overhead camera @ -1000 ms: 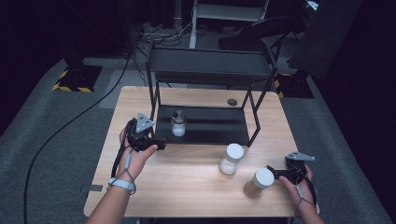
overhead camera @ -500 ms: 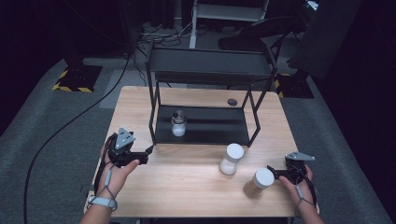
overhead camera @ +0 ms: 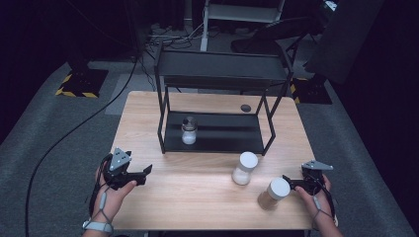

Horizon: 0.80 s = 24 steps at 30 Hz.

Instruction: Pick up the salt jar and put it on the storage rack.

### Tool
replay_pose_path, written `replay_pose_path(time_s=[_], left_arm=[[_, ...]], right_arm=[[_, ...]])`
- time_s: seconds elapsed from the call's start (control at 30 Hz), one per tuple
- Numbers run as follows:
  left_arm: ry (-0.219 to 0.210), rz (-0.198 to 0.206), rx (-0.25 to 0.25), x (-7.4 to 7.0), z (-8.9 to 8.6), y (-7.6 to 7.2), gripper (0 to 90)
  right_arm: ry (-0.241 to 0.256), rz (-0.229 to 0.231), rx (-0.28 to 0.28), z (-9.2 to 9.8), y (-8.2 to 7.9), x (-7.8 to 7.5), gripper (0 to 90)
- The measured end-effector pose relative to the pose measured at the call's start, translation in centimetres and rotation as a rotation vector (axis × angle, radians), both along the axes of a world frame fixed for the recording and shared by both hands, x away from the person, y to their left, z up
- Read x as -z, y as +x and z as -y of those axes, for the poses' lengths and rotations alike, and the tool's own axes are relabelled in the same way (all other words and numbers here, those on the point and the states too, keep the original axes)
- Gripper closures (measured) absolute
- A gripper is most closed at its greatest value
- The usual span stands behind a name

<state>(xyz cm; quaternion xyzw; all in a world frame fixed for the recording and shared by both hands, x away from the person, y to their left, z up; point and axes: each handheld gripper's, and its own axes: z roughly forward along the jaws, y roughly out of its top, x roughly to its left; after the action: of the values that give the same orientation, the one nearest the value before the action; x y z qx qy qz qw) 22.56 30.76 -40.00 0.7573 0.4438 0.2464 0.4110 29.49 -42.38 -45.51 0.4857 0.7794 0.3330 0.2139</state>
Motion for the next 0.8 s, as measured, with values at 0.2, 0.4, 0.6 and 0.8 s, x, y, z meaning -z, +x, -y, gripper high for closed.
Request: replay_pose_path(time_s=[0.2,0.4,0.6,0.8], left_arm=[[0.009,-0.034,-0.011,1.2,-0.5,-0.4,9.2],[0.003,-0.073,-0.039,2.5,-1.1,-0.6,9.2],[0.016,-0.103,-0.049,3.8,-1.5,-0.7,9.3],[0.024,-0.123,-0.059,4.7,-2.1,-0.9,9.2]], right_arm=[[0.0,0.0,0.0,0.0,0.0,0.0,1.8],[0.0,0.0,0.0,0.0,0.0,0.0,1.7],[0.0,0.0,0.0,0.0,0.0,0.0,1.8],[0.0,0.0,0.0,0.0,0.0,0.0,1.8]])
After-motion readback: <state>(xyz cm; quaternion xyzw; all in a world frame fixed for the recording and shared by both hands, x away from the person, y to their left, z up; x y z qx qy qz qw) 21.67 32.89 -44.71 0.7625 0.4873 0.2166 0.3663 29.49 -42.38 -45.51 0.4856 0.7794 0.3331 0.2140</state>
